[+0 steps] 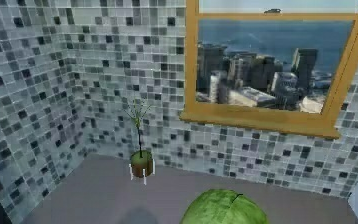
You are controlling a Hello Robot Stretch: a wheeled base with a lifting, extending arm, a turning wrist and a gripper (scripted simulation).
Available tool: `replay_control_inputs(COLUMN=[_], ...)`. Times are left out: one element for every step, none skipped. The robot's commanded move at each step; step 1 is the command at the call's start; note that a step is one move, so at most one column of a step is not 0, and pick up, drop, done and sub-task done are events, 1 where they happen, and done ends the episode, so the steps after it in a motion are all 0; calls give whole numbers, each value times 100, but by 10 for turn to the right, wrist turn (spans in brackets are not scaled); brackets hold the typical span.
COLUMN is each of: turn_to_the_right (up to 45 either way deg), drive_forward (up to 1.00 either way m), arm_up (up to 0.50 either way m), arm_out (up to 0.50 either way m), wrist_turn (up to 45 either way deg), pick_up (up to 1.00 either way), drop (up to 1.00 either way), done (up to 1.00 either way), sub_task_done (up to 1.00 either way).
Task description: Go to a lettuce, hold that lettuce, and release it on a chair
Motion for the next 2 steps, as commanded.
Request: replay_control_inputs(turn_to_the_right=[450,300], drive_forward=[0,0], arm_up=[0,0], arm_out=[0,0], wrist_turn=[0,0], pick_up=[0,0], drop=[0,0], done=[0,0], sub_task_done=[0,0])
